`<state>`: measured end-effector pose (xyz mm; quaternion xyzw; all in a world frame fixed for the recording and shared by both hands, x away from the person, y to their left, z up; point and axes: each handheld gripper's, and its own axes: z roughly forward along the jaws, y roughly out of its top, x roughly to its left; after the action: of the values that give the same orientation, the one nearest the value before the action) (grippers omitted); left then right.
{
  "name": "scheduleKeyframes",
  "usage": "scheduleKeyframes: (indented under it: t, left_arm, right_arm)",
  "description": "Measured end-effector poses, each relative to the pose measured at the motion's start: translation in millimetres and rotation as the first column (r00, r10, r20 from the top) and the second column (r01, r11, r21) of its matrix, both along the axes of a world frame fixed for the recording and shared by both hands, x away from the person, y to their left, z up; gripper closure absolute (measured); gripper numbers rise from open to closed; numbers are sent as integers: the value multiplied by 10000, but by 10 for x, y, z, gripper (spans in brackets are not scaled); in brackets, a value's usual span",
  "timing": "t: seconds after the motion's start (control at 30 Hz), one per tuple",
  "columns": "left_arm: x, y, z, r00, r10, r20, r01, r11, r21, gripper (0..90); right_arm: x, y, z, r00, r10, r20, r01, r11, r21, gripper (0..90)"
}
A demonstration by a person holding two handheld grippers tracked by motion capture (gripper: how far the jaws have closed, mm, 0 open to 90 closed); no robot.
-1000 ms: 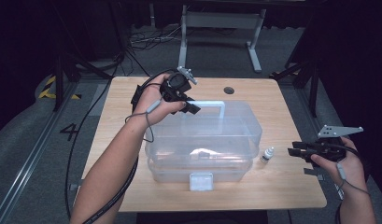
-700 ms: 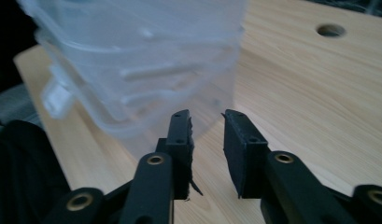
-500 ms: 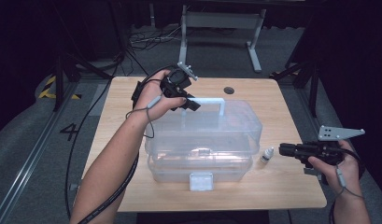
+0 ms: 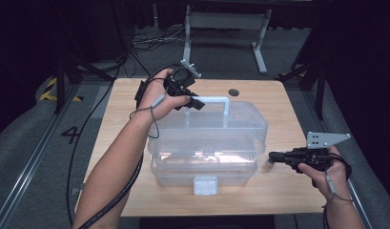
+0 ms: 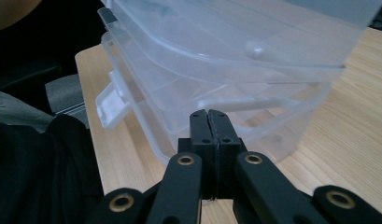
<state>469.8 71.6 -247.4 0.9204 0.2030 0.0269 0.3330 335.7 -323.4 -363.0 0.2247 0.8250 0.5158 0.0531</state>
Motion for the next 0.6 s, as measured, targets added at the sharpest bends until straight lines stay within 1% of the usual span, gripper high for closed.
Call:
scheduleKeyframes:
  t: [0.07, 0.1, 0.17, 0.23, 0.4, 0.6]
  left_arm:
    - [2, 0, -1, 10000, 11, 3, -11, 10000, -18, 688]
    - [2, 0, -1, 10000, 16, -2, -16, 10000, -16, 688]
    - [11, 2, -1, 10000, -2, 20, 2, 10000, -27, 688]
    - [18, 3, -1, 10000, 22, -32, -22, 10000, -67, 687]
    - [39, 6, 2, 10000, 54, -78, -55, 9999, -89, 686]
    - [39, 10, -3, 9999, 66, -109, -67, 9999, -142, 687]
  right_arm:
    - [9, 38, -23, 9999, 115, 16, -116, 9999, 62, 900]
    - [10, 53, -34, 9999, 171, -6, -171, 9997, 151, 900]
    - [23, 85, -62, 9997, 223, 88, -226, 9992, 324, 900]
    - [30, 119, -83, 9997, 186, 182, -194, 9987, 471, 900]
    - [40, 194, -108, 9979, 171, 631, -231, 9951, 965, 900]
    - [55, 223, -136, 9963, 41, 862, -155, 9911, 1319, 900]
